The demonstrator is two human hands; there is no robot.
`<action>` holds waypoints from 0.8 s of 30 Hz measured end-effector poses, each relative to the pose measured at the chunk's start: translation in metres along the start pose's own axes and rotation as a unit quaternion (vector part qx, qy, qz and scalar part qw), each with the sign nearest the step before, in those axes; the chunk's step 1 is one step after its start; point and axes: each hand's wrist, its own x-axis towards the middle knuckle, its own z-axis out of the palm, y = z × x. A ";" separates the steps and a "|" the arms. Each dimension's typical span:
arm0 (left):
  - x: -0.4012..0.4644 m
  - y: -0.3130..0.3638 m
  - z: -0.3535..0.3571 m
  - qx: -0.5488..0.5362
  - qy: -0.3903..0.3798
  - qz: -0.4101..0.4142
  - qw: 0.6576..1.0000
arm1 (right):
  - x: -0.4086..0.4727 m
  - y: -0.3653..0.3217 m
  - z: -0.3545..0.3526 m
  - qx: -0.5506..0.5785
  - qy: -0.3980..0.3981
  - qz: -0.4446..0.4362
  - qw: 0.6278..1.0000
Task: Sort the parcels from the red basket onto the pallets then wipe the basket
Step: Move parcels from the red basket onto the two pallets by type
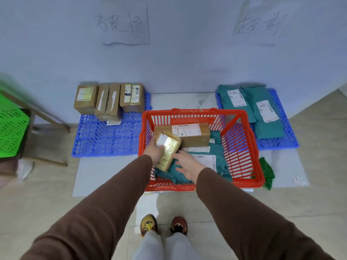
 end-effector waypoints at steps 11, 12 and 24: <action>-0.043 0.016 -0.004 -0.192 0.030 0.105 0.975 | -0.022 -0.030 0.006 -0.020 0.120 -0.262 0.957; -0.046 0.020 -0.010 -0.216 0.034 0.114 0.969 | -0.027 -0.038 0.010 -0.029 0.117 -0.281 0.952; -0.064 0.010 -0.143 -0.311 0.097 0.142 0.935 | -0.037 -0.088 0.139 -0.036 0.054 -0.320 0.945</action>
